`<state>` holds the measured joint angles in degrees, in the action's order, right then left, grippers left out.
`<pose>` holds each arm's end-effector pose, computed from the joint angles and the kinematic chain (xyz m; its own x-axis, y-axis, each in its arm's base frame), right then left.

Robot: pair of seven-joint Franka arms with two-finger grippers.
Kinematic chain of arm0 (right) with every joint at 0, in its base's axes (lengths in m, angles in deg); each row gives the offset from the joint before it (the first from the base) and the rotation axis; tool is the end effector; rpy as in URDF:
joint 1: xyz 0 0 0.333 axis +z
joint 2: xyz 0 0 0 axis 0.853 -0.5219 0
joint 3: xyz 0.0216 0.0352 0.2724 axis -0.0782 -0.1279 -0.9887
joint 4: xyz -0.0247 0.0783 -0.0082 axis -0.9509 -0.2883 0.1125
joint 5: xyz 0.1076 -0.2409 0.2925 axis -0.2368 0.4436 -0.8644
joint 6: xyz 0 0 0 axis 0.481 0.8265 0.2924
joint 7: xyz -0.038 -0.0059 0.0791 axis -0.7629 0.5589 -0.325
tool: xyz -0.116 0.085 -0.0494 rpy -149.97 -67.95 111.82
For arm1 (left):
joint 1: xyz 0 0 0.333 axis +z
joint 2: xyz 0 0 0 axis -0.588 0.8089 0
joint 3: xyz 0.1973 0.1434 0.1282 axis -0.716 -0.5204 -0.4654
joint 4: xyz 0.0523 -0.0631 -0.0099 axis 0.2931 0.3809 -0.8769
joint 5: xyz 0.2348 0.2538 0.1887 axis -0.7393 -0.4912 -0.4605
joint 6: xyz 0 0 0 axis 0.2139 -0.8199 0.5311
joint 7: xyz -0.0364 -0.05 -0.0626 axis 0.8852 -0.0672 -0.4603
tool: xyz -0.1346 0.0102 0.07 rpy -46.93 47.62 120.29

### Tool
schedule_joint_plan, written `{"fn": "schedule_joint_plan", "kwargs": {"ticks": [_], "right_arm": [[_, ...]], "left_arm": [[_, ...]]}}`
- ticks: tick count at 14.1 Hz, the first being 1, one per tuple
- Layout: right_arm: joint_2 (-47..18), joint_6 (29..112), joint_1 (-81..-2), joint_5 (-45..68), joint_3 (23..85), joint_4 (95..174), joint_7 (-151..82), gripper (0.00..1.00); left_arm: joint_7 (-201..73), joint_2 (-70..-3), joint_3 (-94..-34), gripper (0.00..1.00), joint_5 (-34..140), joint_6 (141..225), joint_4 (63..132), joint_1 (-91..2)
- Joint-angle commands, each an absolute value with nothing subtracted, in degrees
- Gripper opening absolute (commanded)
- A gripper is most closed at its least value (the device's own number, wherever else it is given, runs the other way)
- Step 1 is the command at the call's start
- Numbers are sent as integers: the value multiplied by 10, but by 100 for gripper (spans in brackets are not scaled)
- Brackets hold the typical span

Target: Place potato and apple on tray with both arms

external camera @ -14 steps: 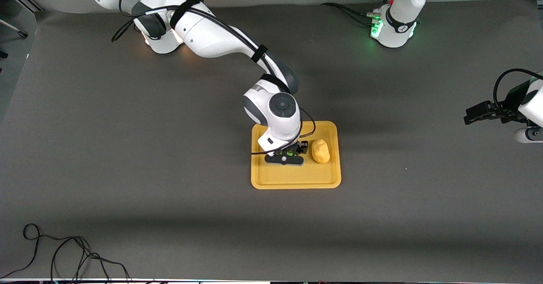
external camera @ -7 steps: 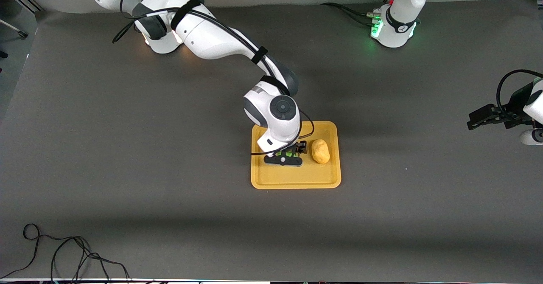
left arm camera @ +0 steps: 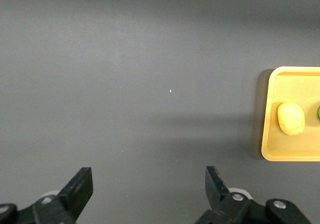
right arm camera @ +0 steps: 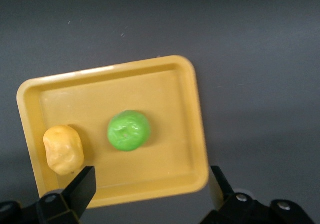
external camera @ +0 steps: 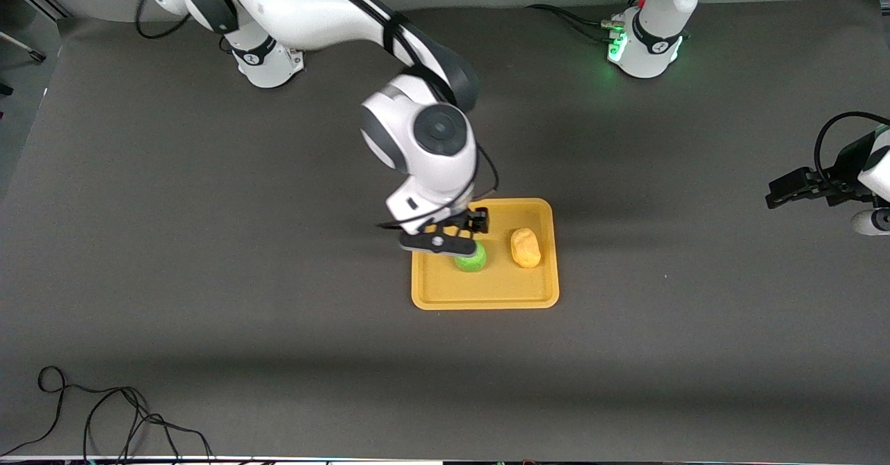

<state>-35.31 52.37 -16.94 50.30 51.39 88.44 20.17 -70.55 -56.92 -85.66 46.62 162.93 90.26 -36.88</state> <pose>0.5655 0.4635 0.3571 0.9844 -0.1688 0.0503 -0.1708 -0.9845 0.0405 0.5866 0.0200 0.4764 0.9988 0.0478 -0.0114 0.0482 -0.9983 0.0341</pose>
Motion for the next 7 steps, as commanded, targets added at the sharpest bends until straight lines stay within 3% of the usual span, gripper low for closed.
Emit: {"fn": "schedule_joint_plan", "kwargs": {"ticks": [1,4,7], "right_arm": [[-274,456,-178,535,536,934,128,100],[-173,450,-185,539,601,1031,-10,100],[-68,474,-270,534,608,1141,-134,100]], "left_arm": [[-696,-575,-854,100,465,1617,899,-359],[-659,-573,-852,100,465,1622,898,-361],[-670,-569,-851,100,457,1623,892,-365]]}}
